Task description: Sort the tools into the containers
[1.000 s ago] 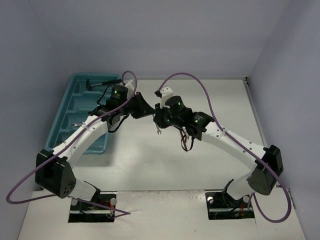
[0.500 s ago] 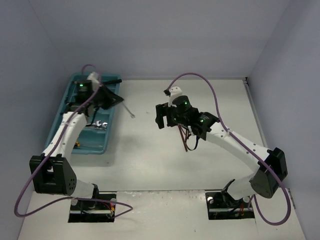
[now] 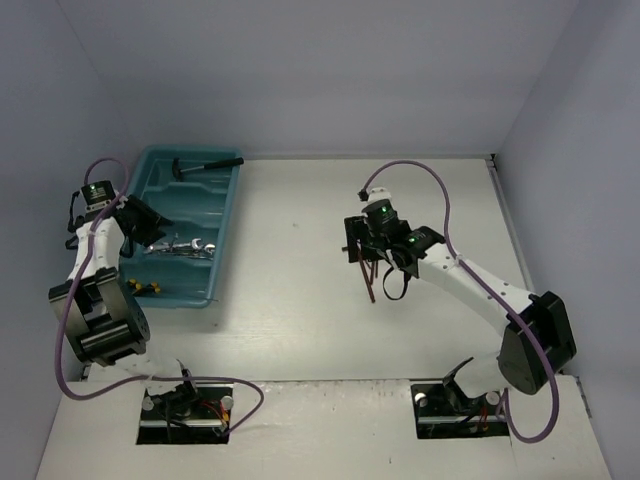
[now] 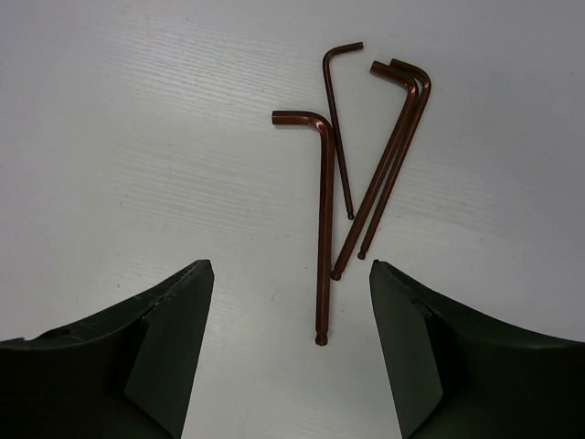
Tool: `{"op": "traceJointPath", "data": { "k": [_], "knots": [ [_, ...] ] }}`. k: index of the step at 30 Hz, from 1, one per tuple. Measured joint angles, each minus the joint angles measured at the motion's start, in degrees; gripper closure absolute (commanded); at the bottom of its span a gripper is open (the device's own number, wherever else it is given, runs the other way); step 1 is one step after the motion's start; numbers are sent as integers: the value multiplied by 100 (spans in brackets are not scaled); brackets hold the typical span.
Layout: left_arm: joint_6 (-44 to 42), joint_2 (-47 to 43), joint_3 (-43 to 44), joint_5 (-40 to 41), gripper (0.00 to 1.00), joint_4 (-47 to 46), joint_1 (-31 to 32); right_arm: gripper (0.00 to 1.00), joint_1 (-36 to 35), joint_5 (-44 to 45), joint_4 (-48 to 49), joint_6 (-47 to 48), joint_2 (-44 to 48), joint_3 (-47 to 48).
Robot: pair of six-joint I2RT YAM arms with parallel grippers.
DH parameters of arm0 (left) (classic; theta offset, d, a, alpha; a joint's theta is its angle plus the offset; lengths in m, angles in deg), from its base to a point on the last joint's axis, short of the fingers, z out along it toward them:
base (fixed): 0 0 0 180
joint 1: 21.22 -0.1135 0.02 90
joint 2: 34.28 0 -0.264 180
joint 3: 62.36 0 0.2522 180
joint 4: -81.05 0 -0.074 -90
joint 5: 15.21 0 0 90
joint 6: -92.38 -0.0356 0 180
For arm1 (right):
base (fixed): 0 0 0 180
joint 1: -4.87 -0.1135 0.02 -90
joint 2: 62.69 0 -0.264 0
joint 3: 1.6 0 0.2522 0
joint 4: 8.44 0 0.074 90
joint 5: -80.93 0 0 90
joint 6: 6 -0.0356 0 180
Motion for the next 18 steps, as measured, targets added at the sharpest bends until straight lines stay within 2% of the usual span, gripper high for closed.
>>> {"op": "traceJointPath", "data": {
  "k": [3,7,14,18],
  "knots": [
    [-145,149,67,234,57,239,-3,51,26,-9,-11,-38,-266,-4],
    [-298,128,315,521,54,522,-1,59,42,-96,-12,-66,-758,-6],
    [-521,-486,487,957,52,919,139,62,45,-199,-10,-88,-1604,-6],
    [-603,-971,493,1091,51,1094,599,63,70,-153,-7,-156,-1985,-4]
  ]
}}
